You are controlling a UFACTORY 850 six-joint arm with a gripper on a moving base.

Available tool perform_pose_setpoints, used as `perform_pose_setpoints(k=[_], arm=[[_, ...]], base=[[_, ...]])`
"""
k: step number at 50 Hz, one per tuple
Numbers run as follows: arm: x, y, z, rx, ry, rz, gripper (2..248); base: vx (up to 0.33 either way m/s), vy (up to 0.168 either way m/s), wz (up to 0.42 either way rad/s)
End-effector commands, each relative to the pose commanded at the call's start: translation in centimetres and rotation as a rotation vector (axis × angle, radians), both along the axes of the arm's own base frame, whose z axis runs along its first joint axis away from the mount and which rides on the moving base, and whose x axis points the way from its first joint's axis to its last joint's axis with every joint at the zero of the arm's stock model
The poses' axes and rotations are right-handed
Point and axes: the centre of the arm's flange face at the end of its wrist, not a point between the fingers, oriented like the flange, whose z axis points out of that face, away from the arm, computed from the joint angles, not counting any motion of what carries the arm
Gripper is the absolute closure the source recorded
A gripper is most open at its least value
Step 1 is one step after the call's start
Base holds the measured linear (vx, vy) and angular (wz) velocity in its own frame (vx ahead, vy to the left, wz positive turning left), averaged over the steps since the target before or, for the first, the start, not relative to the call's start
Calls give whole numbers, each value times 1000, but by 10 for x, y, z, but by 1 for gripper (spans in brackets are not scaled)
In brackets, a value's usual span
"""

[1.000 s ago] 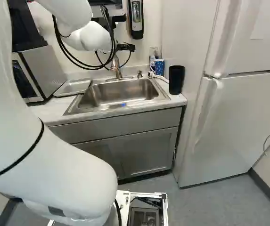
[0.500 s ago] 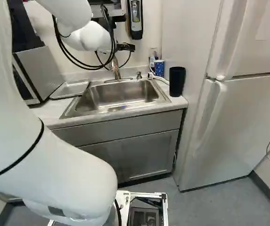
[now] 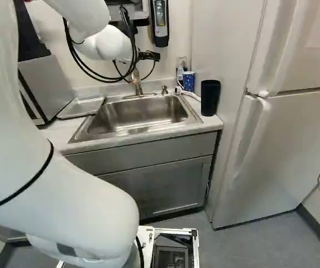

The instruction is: Rinse the cup and place it in the tray

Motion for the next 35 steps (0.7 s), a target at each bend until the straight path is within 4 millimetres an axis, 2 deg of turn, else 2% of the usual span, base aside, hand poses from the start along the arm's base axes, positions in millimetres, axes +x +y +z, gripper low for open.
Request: perform_pose_setpoints(k=[15, 35], arm=[[2, 0, 0, 0, 0, 0, 3], [16, 0, 1, 0, 3, 0, 3]], base=[[0, 0, 0], [0, 0, 0]])
